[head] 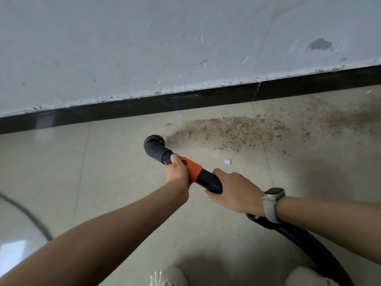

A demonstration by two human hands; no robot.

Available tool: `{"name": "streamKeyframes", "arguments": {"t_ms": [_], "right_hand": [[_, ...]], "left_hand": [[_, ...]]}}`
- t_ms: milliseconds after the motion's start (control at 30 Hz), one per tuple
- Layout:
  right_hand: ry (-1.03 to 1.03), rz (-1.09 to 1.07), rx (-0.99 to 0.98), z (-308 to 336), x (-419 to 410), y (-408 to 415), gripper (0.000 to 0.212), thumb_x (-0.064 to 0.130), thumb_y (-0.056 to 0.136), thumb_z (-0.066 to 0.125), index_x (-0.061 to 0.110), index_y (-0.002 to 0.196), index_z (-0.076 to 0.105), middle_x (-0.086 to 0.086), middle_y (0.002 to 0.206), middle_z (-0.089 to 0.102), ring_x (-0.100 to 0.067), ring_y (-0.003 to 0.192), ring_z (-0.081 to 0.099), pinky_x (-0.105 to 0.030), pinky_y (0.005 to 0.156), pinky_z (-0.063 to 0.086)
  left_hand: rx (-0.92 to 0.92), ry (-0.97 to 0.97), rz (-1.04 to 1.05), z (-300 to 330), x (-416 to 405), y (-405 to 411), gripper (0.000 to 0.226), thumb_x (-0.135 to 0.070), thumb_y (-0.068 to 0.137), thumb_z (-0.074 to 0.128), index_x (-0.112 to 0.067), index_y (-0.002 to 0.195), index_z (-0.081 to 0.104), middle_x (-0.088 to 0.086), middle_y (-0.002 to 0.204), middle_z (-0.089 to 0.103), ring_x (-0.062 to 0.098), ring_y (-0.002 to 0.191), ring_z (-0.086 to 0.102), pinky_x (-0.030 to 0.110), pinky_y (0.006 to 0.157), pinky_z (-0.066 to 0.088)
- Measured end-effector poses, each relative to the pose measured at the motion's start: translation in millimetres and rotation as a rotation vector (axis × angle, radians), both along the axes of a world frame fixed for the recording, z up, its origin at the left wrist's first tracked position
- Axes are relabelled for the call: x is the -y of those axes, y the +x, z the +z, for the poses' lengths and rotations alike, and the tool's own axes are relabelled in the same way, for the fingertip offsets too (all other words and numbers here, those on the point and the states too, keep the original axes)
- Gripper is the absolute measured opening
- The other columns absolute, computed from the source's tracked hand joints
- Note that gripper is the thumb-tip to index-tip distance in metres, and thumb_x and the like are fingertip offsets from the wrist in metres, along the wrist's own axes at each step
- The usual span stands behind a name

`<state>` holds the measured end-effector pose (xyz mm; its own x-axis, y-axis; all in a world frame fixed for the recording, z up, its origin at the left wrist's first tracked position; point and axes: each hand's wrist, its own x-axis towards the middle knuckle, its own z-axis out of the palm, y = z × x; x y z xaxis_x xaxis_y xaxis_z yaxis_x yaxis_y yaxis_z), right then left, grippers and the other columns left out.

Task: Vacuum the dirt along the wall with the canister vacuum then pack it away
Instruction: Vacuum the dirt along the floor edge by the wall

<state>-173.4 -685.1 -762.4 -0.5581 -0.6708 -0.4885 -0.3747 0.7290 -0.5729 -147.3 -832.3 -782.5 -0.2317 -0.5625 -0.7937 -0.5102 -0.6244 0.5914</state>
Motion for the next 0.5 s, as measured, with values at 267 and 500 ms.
{"name": "streamKeyframes", "arguments": {"t_ms": [267,500], "right_hand": [[0.045,-0.053,0.128,4,-12,-2,0.026,0.045,0.087,0.055,0.022,0.084,0.042,0.002,0.070,0.054,-0.016,0.055,0.050,-0.029,0.056,0.042],[-0.028,-0.182,0.139,13,17,-39,0.021,0.039,0.085,0.055,0.024,0.081,0.041,0.001,0.061,0.056,-0.015,0.037,0.052,-0.024,0.040,0.043]], "left_hand": [[-0.010,0.133,-0.029,-3,-13,-4,0.022,-0.027,0.096,0.037,-0.008,0.104,0.044,0.011,0.087,0.049,0.029,0.092,0.052,0.042,0.073,0.048],[-0.186,0.180,-0.096,15,12,-48,0.023,-0.023,0.099,0.037,-0.009,0.084,0.046,0.011,0.086,0.049,0.024,0.076,0.052,0.042,0.073,0.047]]}}
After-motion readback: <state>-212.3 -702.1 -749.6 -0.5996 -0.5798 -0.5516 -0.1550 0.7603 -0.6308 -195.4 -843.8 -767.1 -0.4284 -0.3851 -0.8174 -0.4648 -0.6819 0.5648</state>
